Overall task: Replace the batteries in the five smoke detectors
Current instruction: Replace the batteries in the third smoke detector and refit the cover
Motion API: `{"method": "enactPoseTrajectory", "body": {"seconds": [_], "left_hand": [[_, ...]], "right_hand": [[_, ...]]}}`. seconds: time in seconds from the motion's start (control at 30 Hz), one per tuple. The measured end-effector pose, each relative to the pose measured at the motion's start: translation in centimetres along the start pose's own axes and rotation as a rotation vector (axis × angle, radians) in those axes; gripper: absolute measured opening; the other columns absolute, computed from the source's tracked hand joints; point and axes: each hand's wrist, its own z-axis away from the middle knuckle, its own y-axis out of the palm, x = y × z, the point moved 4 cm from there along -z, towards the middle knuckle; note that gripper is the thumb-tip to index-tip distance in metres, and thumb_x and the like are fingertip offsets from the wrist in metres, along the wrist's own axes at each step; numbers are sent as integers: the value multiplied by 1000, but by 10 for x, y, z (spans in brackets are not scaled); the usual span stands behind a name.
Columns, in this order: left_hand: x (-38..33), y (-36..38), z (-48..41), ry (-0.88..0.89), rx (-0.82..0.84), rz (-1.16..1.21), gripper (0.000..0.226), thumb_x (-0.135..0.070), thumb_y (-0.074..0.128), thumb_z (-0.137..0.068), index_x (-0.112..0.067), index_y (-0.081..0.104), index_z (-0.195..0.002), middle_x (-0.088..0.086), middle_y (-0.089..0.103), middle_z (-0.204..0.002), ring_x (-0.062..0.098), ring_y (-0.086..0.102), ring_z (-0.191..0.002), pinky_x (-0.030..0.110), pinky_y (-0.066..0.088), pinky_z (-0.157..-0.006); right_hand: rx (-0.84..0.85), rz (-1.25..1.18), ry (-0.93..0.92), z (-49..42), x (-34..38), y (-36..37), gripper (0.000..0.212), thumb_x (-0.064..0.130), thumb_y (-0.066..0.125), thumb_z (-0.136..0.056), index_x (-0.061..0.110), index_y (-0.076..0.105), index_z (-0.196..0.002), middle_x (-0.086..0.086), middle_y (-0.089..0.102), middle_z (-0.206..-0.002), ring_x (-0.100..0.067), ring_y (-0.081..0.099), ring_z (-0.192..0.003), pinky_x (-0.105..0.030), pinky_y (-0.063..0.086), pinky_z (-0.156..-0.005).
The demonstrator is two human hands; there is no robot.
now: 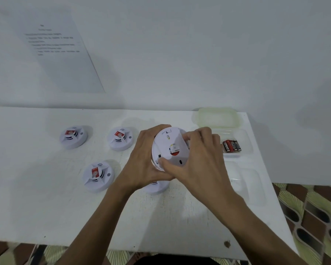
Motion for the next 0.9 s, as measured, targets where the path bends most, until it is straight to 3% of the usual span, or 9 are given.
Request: {"method": "enactPoseTrajectory", "body": {"seconds": [0.1,0.2,0.3,0.4,0.47,0.63,0.77,0.83,0.9], "left_hand": [[-1,0,-1,33,0,-48,74,-70,57,-75,-38,33,-137,-19,36,-141,8,40,-129,32,31,-110],[-6,-4,-4,55,-23,-120,68,-70,56,-75,-56,25,-134,-37,32,-136,-5,36,-127,20,26,-108],[-10,-5,-9,88,-55,-185,56,-53,58,-80,-47,33,-129,-41,31,-132,-12,33,-125,11,22,-105],[-8,-5,-13,117,-86,-265,58,-40,57,-78,-29,37,-132,-26,38,-129,-14,30,-124,10,21,-105],[-2,-5,-16,97,-80,-257,59,-47,56,-80,-32,34,-133,-23,36,-131,-16,27,-126,10,21,-106],[4,-4,-18,21,-38,-181,52,-69,47,-82,-49,27,-126,-40,30,-131,-22,25,-125,6,19,-106],[11,-9,-20,-27,-124,-167,79,-80,49,-73,-30,33,-132,-17,40,-129,-5,38,-122,12,27,-104],[12,-14,-24,-13,-143,-207,81,-67,66,-64,-30,38,-131,-23,43,-125,-11,40,-118,9,28,-102],[14,-19,-25,-25,-135,-226,85,-63,70,-57,-38,34,-130,-30,40,-123,-16,37,-117,6,27,-101]], "right_hand": [[133,-65,43,-2,-2,6,61,52,72,-72,15,47,-113,3,42,-106,-16,39,-100,-34,43,-85],[67,-47,-1,1,5,13,65,44,73,-73,9,48,-122,-4,49,-111,-20,43,-101,-34,45,-84],[-28,-18,-25,1,8,18,69,37,74,-69,4,50,-125,-10,54,-105,-25,51,-93,-37,49,-75],[-114,35,-77,-2,9,22,68,30,79,-63,0,52,-119,-14,59,-95,-27,57,-81,-37,53,-63],[-146,45,-111,-4,9,26,69,27,81,-61,3,47,-117,-15,61,-92,-28,59,-78,-34,52,-60],[-175,4,-148,-10,5,29,65,27,79,-63,9,42,-114,-13,63,-94,-26,61,-80,-28,47,-59],[-84,-353,-39,-14,1,17,48,29,72,-73,20,46,-112,8,57,-100,-14,59,-95,-22,49,-72],[21,-672,78,-20,-8,9,42,18,75,-78,25,44,-105,12,60,-99,-8,62,-95,-21,54,-78],[63,-942,245,-30,-22,5,30,7,68,-85,18,49,-104,0,68,-94,-8,66,-88,-23,55,-76]]}}
